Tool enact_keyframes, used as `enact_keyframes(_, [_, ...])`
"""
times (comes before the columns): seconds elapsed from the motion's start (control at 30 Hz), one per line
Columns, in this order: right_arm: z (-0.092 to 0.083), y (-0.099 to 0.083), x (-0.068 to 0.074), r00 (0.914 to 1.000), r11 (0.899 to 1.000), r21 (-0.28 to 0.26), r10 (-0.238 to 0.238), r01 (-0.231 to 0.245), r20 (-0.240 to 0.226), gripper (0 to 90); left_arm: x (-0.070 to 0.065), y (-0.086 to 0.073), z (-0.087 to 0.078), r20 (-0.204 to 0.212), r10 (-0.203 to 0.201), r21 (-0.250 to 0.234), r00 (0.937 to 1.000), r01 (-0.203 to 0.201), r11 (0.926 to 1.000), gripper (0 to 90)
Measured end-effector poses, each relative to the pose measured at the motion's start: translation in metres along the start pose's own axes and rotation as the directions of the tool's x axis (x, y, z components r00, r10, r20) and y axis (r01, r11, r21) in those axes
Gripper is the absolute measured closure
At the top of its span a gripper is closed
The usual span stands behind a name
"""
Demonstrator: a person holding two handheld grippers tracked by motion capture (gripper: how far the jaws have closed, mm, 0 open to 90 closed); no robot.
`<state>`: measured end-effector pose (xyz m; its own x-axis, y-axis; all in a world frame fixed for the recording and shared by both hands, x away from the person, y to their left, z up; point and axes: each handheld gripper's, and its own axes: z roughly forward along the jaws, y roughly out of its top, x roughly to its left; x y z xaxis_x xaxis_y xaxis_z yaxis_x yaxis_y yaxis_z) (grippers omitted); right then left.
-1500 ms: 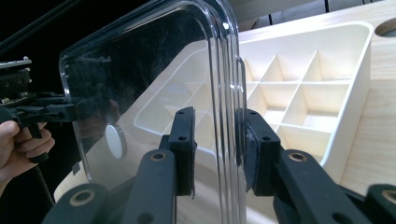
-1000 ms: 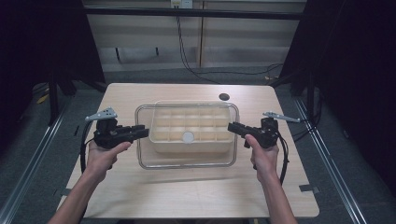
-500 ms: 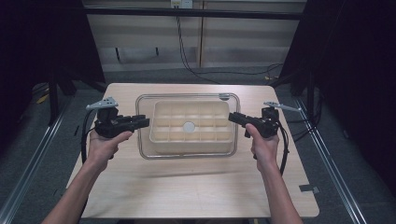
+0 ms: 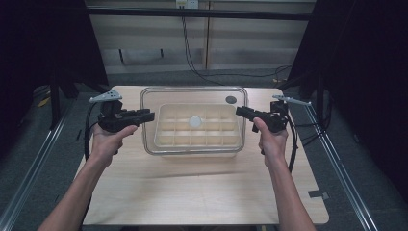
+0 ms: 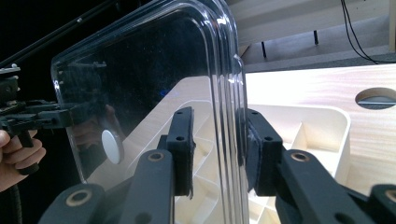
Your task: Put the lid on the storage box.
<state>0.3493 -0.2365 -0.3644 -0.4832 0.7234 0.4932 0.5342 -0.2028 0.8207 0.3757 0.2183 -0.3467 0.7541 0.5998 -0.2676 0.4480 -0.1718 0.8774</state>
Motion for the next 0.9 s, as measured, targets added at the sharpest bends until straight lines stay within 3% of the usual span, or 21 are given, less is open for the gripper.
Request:
enact_keyframes(0.17, [0.003, 0.007, -0.004, 1.0000, 1.000, -0.011, 0.008, -0.008, 0.003, 67.3, -0.001, 0.009, 0.004, -0.025, -0.016, -0.027, 0.9996, 0.015, 0.9995, 66.8])
enact_keyframes(0.3, [0.004, 0.011, -0.008, 0.9991, 0.999, -0.028, 0.042, -0.042, -0.008, 67.2, 0.002, 0.014, 0.007, -0.017, -0.016, -0.029, 0.9997, 0.015, 0.9995, 66.5])
enact_keyframes(0.47, [0.009, 0.014, -0.012, 0.9987, 0.998, -0.035, 0.051, -0.051, 0.005, 67.0, 0.005, 0.019, 0.012, -0.016, -0.030, -0.037, 0.9994, 0.030, 0.9989, 66.5])
enact_keyframes(0.57, [0.013, 0.017, -0.018, 0.9980, 0.997, -0.036, 0.063, -0.063, 0.009, 67.0, 0.010, 0.023, 0.018, -0.026, -0.011, -0.028, 0.9996, 0.011, 0.9995, 66.3])
enact_keyframes(0.73, [0.017, 0.016, -0.021, 0.9969, 0.997, -0.035, 0.075, -0.074, 0.023, 66.7, 0.013, 0.023, 0.024, -0.029, -0.031, -0.024, 0.9991, 0.030, 0.9993, 65.6])
enact_keyframes(0.9, [0.021, 0.011, -0.028, 0.9945, 0.995, -0.015, 0.097, -0.097, 0.040, 66.2, 0.017, 0.016, 0.032, -0.031, -0.035, 0.019, 0.9989, 0.035, 0.9992, 65.2])
